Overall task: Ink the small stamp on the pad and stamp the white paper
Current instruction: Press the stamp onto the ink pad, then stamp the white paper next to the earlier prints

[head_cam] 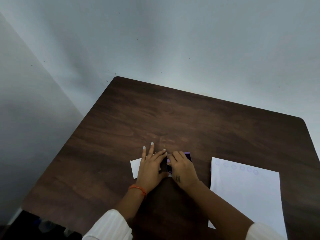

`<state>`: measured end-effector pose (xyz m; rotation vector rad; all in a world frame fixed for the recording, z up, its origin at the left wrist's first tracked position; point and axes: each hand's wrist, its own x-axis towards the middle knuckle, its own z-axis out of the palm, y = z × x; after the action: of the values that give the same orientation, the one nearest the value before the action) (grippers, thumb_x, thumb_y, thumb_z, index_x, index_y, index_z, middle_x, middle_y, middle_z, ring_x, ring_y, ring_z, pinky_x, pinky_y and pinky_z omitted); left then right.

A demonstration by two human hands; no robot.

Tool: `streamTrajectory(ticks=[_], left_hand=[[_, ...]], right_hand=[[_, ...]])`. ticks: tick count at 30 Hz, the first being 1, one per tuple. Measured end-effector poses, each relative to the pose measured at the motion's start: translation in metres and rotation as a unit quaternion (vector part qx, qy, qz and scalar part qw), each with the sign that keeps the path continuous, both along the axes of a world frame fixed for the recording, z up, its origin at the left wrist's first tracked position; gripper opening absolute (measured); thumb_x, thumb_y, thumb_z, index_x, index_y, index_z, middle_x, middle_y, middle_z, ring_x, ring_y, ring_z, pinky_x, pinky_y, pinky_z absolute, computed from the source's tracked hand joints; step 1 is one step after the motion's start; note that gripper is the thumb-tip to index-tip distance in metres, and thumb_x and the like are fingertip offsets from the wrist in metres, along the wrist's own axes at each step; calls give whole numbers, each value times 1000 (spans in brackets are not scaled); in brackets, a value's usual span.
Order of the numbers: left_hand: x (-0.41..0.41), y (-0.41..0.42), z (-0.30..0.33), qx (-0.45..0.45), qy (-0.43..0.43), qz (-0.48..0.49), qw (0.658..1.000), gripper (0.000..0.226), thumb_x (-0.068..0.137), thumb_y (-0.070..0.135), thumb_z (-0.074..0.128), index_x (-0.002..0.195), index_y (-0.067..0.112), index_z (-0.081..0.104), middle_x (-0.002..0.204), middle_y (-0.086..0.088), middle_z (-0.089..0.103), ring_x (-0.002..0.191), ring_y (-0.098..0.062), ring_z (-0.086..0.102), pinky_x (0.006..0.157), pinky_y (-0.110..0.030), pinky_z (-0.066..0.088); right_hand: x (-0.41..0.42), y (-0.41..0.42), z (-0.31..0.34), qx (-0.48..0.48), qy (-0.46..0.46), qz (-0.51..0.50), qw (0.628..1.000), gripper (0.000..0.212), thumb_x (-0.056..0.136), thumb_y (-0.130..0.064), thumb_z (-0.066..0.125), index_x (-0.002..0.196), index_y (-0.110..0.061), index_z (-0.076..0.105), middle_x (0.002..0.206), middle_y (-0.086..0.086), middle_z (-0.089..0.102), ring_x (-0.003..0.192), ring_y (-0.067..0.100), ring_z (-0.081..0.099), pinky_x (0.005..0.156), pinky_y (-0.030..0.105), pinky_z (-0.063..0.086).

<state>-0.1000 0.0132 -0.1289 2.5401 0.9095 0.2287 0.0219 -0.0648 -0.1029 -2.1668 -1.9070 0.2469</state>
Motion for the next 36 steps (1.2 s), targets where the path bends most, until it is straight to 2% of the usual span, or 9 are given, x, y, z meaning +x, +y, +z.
streamTrajectory(ticks=[2, 4, 10, 26, 29, 31, 32, 34, 36], left_hand=[[0, 0, 2, 1, -3, -2, 1000, 71, 74, 49, 65, 134, 21, 39, 148, 6, 35, 138, -12, -17, 109, -35, -25], [0, 0, 4, -1, -2, -3, 1000, 72, 73, 50, 66, 134, 22, 40, 148, 6, 36, 138, -12, -17, 111, -37, -23], [-1, 0, 4, 0, 6, -1, 1000, 71, 75, 48, 64, 135, 22, 37, 149, 5, 33, 138, -13, -17, 111, -39, -22], [0, 1, 4, 1, 21, -1, 1000, 67, 78, 44, 63, 136, 24, 35, 151, 5, 30, 142, -17, -12, 112, -39, -19], [0, 0, 8, 11, 27, -5, 1000, 70, 76, 48, 64, 135, 23, 37, 150, 4, 33, 143, -19, -9, 112, -40, -18], [1, 0, 11, 16, 41, -5, 999, 73, 73, 50, 65, 135, 23, 37, 149, 4, 33, 144, -21, -7, 113, -41, -17], [2, -1, 12, 19, 48, -5, 999, 74, 72, 50, 66, 135, 22, 37, 150, 4, 33, 144, -22, -6, 114, -42, -16], [4, -1, 15, 13, 58, -2, 998, 76, 73, 49, 66, 136, 21, 35, 150, 2, 31, 144, -23, -4, 114, -44, -14], [6, -3, 17, -9, 70, 8, 998, 79, 73, 47, 66, 138, 21, 30, 151, 1, 30, 144, -24, 0, 115, -47, -13]], right_hand=[[5, 5, 4, -16, 29, -2, 999, 31, 79, -17, 65, 108, -7, 59, 109, 12, 61, 102, 24, 56, 86, 32, 46], [11, 9, 10, -23, 62, -31, 997, 23, 81, -14, 62, 103, -8, 61, 107, 12, 60, 101, 25, 54, 86, 32, 42], [-1, -6, -1, -56, 35, -18, 998, 42, 81, -14, 63, 121, -11, 51, 128, 11, 54, 121, 23, 47, 103, 34, 37], [-3, -9, -7, -13, 47, 1, 999, 37, 84, -14, 58, 120, -8, 52, 126, 13, 56, 118, 25, 49, 99, 35, 40], [3, -4, 8, -17, 124, -39, 991, 23, 84, -12, 58, 107, -9, 61, 114, 12, 61, 105, 23, 55, 87, 26, 42], [11, -8, 20, 7, 299, -145, 943, 11, 82, -9, 60, 88, -7, 69, 98, 13, 69, 89, 23, 63, 76, 25, 45], [15, -13, 25, 27, 402, -214, 890, 10, 83, -9, 60, 83, -8, 70, 94, 12, 71, 83, 20, 65, 73, 24, 49], [25, -26, 31, 39, 592, -323, 737, 11, 86, -9, 59, 89, -10, 71, 99, 14, 70, 80, 15, 66, 70, 21, 55], [35, -43, 36, 37, 721, -366, 587, 16, 88, -8, 58, 100, -5, 68, 100, 15, 69, 84, 17, 65, 71, 24, 55]])
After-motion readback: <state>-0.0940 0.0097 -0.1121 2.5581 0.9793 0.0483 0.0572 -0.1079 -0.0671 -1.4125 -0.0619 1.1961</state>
